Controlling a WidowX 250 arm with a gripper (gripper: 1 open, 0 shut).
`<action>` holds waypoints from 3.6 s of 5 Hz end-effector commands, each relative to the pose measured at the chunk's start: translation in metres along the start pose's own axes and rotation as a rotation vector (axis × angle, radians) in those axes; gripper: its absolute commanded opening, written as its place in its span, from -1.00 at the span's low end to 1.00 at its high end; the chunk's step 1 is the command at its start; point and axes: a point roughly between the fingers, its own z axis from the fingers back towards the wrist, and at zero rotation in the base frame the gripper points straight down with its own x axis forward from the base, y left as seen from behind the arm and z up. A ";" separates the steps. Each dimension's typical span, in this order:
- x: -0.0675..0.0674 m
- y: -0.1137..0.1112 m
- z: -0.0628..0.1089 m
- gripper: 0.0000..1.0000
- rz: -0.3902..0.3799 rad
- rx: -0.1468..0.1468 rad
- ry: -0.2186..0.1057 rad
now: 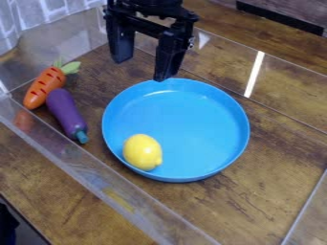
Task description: Remove the lemon from the blue tray and put it on the table
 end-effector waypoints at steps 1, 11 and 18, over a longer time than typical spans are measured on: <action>-0.001 -0.002 -0.007 1.00 -0.015 -0.005 0.013; 0.010 0.007 -0.100 1.00 -0.296 -0.034 -0.076; 0.014 0.018 -0.119 1.00 -0.290 -0.095 -0.058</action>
